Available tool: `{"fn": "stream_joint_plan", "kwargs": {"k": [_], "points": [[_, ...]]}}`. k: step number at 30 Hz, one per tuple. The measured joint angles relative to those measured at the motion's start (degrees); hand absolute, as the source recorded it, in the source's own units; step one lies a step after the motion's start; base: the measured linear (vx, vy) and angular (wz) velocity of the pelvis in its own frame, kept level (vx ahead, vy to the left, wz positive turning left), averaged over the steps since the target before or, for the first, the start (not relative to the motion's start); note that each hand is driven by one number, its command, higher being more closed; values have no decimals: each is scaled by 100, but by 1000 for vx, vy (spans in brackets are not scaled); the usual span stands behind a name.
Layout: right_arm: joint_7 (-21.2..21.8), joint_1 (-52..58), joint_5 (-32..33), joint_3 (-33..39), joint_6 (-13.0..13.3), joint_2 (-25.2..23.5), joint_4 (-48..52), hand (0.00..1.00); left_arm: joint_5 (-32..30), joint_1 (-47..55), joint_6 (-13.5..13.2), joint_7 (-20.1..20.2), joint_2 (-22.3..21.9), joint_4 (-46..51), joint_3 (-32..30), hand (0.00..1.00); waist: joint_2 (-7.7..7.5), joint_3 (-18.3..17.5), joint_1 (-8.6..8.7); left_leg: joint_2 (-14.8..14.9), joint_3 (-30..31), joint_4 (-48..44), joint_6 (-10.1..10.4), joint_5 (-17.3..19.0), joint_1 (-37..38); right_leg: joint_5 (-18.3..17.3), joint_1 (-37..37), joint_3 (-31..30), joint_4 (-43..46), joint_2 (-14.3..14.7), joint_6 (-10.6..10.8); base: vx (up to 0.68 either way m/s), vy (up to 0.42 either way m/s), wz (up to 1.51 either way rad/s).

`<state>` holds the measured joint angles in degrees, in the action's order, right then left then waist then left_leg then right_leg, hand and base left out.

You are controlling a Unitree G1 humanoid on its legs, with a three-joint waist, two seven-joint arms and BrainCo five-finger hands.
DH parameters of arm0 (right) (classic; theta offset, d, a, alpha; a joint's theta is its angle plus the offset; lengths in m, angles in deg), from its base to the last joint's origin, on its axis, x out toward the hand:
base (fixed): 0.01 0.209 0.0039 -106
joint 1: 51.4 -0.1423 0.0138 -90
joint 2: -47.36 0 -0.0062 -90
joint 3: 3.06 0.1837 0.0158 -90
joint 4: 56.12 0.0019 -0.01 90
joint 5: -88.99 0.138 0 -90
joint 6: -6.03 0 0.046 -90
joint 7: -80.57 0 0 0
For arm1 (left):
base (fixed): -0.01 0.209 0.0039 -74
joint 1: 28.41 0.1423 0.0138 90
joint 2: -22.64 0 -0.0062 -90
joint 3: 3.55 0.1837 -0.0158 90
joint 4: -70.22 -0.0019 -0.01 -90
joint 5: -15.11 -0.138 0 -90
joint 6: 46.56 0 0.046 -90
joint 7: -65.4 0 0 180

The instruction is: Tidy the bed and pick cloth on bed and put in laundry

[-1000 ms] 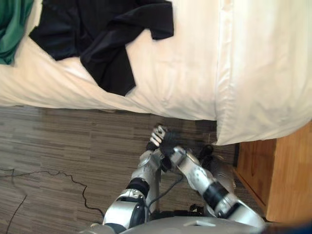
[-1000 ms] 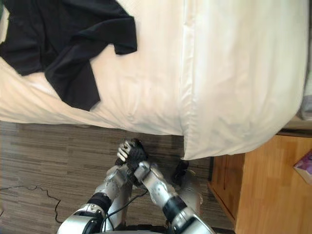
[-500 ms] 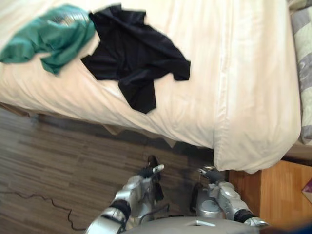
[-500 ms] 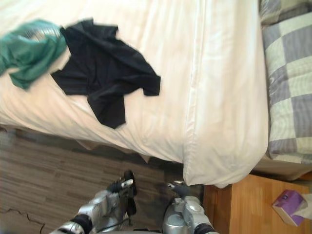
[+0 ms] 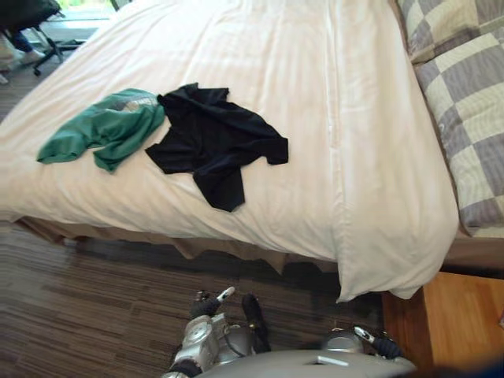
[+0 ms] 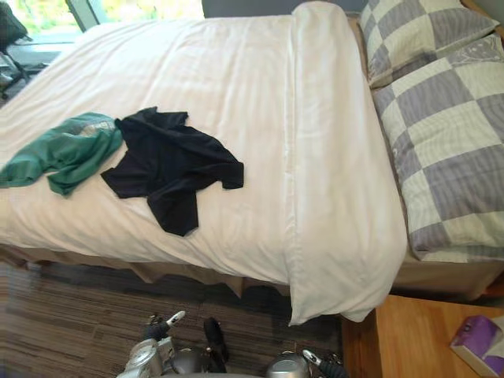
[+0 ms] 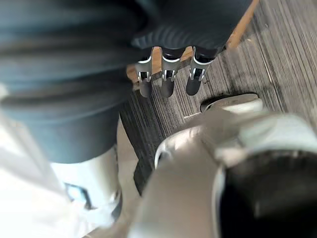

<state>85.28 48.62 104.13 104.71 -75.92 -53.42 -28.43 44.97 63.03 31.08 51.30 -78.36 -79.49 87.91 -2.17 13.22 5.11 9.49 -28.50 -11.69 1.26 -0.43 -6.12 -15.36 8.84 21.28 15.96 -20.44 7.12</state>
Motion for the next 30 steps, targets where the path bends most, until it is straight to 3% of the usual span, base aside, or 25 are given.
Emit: {"fn": "stream_joint_plan", "kwargs": {"k": [1,2,3,4,5,6,7,8,9,10,11,12,13,15,16,17,20,22,24,27,28,29,30], "points": [[-6,46,-37,100,67,92,-37,0,-157,80,-41,47,0,-15,-146,0,102,-21,28,500,266,-333,39,12,-176,27,-18,-5,15,-75,226,-11,304,15],[-9,43,-80,169,92,143,-119,0,-298,146,-52,64,2,-18,-172,0,156,-44,18,729,475,-382,96,-3,-196,41,-21,-15,29,-131,384,4,376,15],[-11,44,-82,210,108,171,-154,0,-458,176,-58,57,4,-20,-184,0,173,-51,8,791,581,-378,217,-20,-176,57,-9,-30,39,-202,469,77,455,5],[-27,85,-84,346,130,196,-169,0,-703,227,-63,50,9,-25,-181,0,175,-53,-22,716,635,-331,538,-51,14,131,71,-88,19,-422,606,131,515,-4],[-94,-12,-86,497,173,63,-171,0,-837,161,-33,40,119,-66,-207,0,6,7,-106,395,499,-416,715,226,135,323,40,-291,261,-813,374,112,522,-5],[-110,-20,-87,532,192,33,-144,0,-918,132,-11,16,141,-124,-216,0,31,24,-106,337,476,-458,631,356,128,578,-135,-324,464,-891,-18,64,520,-19],[-148,-53,-74,535,201,-95,-140,0,-1129,199,52,-10,142,-136,-231,0,115,24,-155,314,335,-449,536,539,228,1284,-447,-155,789,-997,-947,33,534,-37],[-166,-85,-20,498,230,-218,-162,0,-1211,364,64,-59,55,-108,-463,0,266,49,-231,250,127,-238,418,636,455,1681,-563,111,936,-1036,-1236,40,536,-47],[-163,-85,-29,449,232,-259,-169,0,-1243,425,65,-140,63,-94,-536,0,243,-1,-250,191,40,-53,362,638,588,1586,-620,172,1002,-963,-988,53,411,-43],[-148,-85,-134,286,236,-284,-175,0,-1225,487,100,-224,82,-132,-597,0,224,-45,-232,82,-28,293,260,599,793,1314,-654,182,1002,-689,-506,63,422,-13],[-117,-76,-197,106,375,-293,-157,0,-952,580,112,-240,102,-140,-604,0,239,-83,-142,-27,-44,733,182,506,957,988,-650,183,791,-19,-107,70,385,1],[-126,-71,-200,53,431,-294,-139,0,-855,574,135,-232,101,-138,-605,0,238,-88,-117,-68,-41,873,158,464,972,877,-683,181,666,273,-60,84,410,20],[-147,-52,-201,-40,494,-289,-109,0,-807,527,216,-213,89,-137,-625,0,222,-99,-122,-199,-18,1122,119,342,982,746,-750,151,364,787,-76,63,227,21],[-153,-25,-186,-172,499,-291,-103,0,-875,437,388,-186,22,-130,-778,0,150,-140,-137,-499,37,1394,-99,126,1003,718,-760,-35,-246,1309,-162,175,203,34],[-156,-11,-169,-288,514,-271,-97,0,-953,367,497,-188,-102,-111,-940,0,114,-169,-144,-708,79,1529,-107,-13,1002,707,-637,-192,-761,1492,-294,165,105,39],[-158,-11,-147,-360,527,-260,-86,0,-1107,347,577,-173,-172,-107,-998,0,40,-222,-154,-821,61,1576,-92,-96,1000,749,-559,-212,-971,1507,-452,124,83,34],[-165,5,-60,-527,550,-198,75,0,-1549,350,896,3,-309,-46,-1111,0,218,-346,-185,-1017,38,1722,-90,-165,1072,781,-413,-491,-1137,1391,-465,129,120,21],[-289,107,156,-754,546,-183,211,0,-1842,346,920,-10,-353,3,-1062,0,207,-381,-292,-1041,-52,1723,-50,-227,1188,780,-262,-473,-1043,1330,-464,92,32,16],[-345,101,184,-872,544,-181,286,0,-2125,346,829,-3,-347,10,-1027,0,192,-433,-289,-1047,-113,1717,-71,-263,1225,751,-230,-419,-922,1303,-456,37,-3,27],[-410,53,377,-1137,544,-250,475,0,-2697,329,586,-24,-228,211,-771,0,27,-430,-289,-838,-161,323,-144,-11,657,781,-175,-198,-671,1087,-467,7,-35,69],[-464,71,384,-1218,546,-194,599,0,-2726,286,460,-53,-242,309,-765,0,69,-369,-287,-331,-248,-1296,-185,389,49,785,-15,-157,-639,1119,-482,-53,30,56],[-562,57,384,-1380,548,-131,675,0,-2721,279,299,-132,-238,432,-758,0,91,-334,-363,256,-269,-2769,-170,723,-436,654,81,-159,-585,1143,-676,-88,59,26],[-604,37,374,-1489,546,-121,714,0,-2713,301,229,-141,-240,489,-763,0,110,-343,-437,529,-273,-3191,-159,890,-546,571,141,-173,-571,1143,-684,-108,79,-52]]}}
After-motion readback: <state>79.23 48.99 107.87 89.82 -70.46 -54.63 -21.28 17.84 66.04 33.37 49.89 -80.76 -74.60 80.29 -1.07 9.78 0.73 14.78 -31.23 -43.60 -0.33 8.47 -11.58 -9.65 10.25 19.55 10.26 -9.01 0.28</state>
